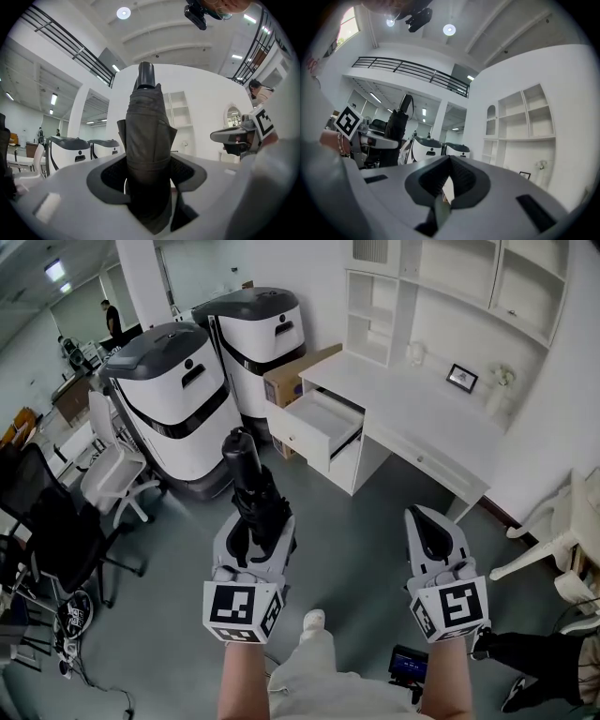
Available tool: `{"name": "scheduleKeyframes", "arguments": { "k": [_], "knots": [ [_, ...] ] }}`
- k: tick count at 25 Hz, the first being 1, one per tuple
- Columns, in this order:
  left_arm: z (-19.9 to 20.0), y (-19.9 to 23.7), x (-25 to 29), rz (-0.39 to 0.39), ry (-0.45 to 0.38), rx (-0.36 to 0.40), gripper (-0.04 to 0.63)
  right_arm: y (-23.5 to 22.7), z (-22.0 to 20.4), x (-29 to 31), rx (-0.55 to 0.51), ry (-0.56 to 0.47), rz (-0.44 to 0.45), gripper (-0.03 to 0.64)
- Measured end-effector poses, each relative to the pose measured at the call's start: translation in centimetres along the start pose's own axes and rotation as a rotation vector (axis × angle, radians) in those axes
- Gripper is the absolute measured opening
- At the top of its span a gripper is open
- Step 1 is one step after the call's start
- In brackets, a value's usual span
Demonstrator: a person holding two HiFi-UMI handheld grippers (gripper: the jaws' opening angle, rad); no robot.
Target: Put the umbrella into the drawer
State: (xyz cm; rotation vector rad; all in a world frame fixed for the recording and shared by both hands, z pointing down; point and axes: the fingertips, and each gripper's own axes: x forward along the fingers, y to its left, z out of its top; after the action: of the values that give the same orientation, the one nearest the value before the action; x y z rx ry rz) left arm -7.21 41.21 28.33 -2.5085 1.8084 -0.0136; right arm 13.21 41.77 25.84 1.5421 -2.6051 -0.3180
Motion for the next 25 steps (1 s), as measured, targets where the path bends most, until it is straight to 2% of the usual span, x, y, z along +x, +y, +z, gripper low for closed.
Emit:
{"name": "scheduleKeyframes", "arguments": {
  "k": [8, 12, 25],
  "knots": [
    [-0.6, 6.5, 8.3, -0.019, 0.007, -0.019, 0.256, -1.2, -0.9, 10.0, -0.003, 0.037, -0.024, 0.006],
    [-0.6, 9.0, 11.6, -0.033, 0.002, -0.023, 0.256, -1.8, -0.3, 13.9, -0.018, 0.022, -0.036, 0.006],
    [-1.4, 13.5, 17.4, -0.018, -0.001, -0.031, 0.256, -3.7, -1.7, 21.1, -0.012, 0.027, -0.048, 0.006]
  ]
}}
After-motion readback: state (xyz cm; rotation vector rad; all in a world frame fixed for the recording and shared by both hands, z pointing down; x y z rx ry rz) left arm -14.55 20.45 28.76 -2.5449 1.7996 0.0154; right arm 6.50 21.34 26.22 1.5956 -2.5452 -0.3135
